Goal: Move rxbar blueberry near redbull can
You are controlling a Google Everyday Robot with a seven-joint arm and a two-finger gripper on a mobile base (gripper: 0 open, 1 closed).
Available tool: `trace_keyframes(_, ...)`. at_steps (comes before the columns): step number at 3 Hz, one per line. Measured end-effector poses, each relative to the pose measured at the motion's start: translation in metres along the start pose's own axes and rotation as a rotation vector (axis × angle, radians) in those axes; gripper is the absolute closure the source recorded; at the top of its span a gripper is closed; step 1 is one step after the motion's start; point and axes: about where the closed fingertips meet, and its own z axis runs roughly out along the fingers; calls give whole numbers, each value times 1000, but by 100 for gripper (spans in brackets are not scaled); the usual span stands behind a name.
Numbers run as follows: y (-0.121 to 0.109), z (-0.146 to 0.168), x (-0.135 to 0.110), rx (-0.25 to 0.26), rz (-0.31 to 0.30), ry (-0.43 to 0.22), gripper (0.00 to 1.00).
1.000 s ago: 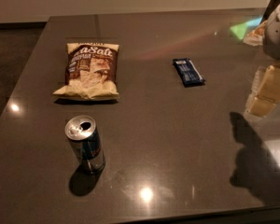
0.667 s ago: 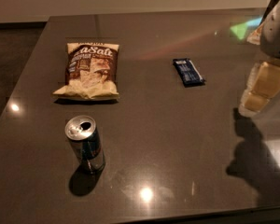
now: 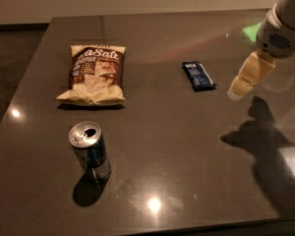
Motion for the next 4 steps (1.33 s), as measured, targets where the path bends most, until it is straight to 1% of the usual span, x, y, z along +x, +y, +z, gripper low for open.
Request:
trace_keyframes(1, -19, 22, -15, -12, 167, -40, 0)
trace_keyframes(2, -29, 46, -32, -41, 282, -69, 0)
trace_keyframes(3, -31, 72, -51, -73, 336, -77, 0)
trace_keyframes(4, -33, 98, -66, -81, 360, -58, 0)
